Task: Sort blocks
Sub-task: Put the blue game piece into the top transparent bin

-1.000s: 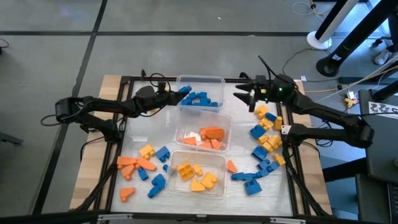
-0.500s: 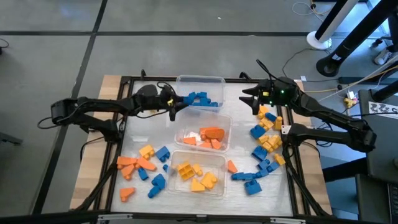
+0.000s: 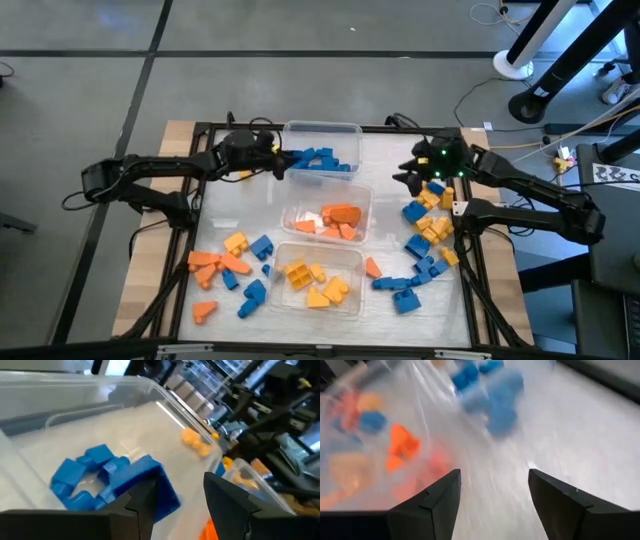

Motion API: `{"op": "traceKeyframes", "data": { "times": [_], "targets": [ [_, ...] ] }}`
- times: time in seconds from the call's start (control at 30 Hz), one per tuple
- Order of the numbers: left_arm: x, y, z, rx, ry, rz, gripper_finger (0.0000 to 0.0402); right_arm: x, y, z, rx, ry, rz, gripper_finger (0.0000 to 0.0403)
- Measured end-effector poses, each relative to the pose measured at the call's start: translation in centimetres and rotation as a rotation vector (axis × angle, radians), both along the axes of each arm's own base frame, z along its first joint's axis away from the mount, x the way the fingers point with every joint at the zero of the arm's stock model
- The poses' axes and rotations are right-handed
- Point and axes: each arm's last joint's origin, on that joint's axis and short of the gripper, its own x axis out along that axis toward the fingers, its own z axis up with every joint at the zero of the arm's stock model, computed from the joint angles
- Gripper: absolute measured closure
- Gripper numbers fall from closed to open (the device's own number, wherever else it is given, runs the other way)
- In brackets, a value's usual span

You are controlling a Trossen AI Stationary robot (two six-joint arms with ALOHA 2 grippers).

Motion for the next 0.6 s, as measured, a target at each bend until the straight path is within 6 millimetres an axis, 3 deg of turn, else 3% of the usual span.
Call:
{"op": "traceKeyframes", "data": {
  "times": [0.17,0.37,0.6],
  "targets": [
    [-0.4,0.0,-0.9,0.086,0.132,-0.046,0.0253,-0.5,0.3,-0.6,0.04,0.074,-0.006,0.0169],
    [-0.4,0.0,-0.9,0.043,0.122,-0.029,0.0253,-0.6,0.4,-0.8,0.05,0.099,-0.002,0.0169],
    [-0.5,-0.1,-0.2,0.065,0.075,-0.027,0.0253,-2.4,1.1,-2.3,0.118,0.359,-0.066,0.0169]
  ]
}}
